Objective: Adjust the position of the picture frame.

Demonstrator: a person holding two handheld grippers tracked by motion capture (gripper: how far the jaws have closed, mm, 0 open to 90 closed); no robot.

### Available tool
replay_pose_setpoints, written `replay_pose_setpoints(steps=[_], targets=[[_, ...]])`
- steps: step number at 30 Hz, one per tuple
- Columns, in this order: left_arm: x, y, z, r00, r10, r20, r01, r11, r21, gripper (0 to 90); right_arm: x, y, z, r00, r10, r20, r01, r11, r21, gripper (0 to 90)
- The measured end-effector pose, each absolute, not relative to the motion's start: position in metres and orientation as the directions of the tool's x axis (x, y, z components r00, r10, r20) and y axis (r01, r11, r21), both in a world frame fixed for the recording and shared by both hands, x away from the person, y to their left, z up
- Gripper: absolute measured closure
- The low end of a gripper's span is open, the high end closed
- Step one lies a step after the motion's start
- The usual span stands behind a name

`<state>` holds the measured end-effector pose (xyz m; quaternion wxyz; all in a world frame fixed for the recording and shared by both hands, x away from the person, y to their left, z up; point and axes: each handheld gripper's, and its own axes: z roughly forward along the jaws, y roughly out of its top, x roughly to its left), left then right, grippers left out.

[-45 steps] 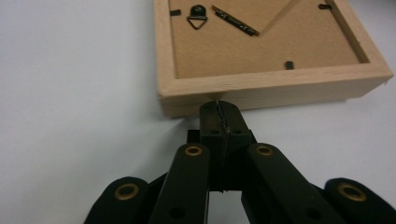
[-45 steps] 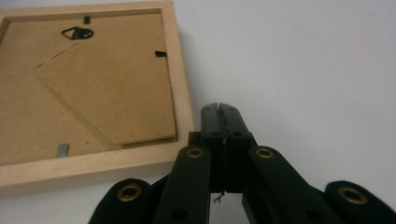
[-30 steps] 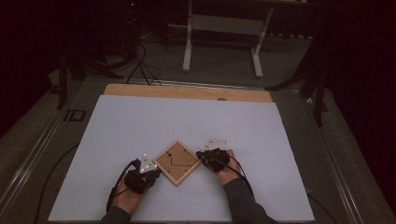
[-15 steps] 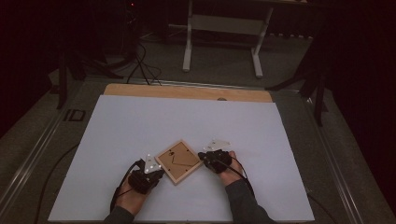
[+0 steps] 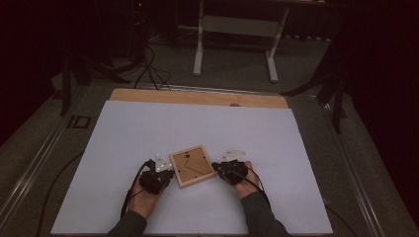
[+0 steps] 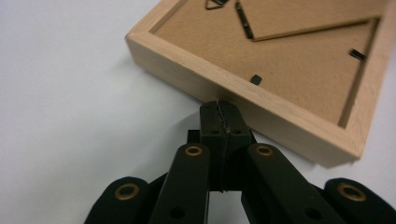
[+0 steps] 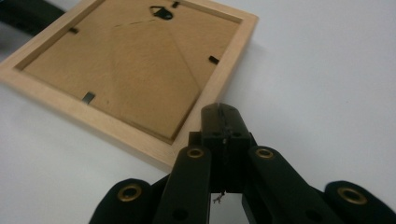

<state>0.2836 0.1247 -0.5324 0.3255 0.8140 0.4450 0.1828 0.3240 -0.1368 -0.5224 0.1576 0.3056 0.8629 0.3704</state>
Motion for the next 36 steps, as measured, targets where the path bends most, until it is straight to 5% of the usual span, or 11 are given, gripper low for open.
replay_pose_setpoints(steps=[36], targets=[[0.317, 0.149, -0.522, 0.501, 0.864, -0.053, 0.59, -0.296, 0.751, 89.4, 0.297, -0.116, -0.523, -0.84, 0.541, -0.044, 0.336, 0.581, 0.741, 89.9]])
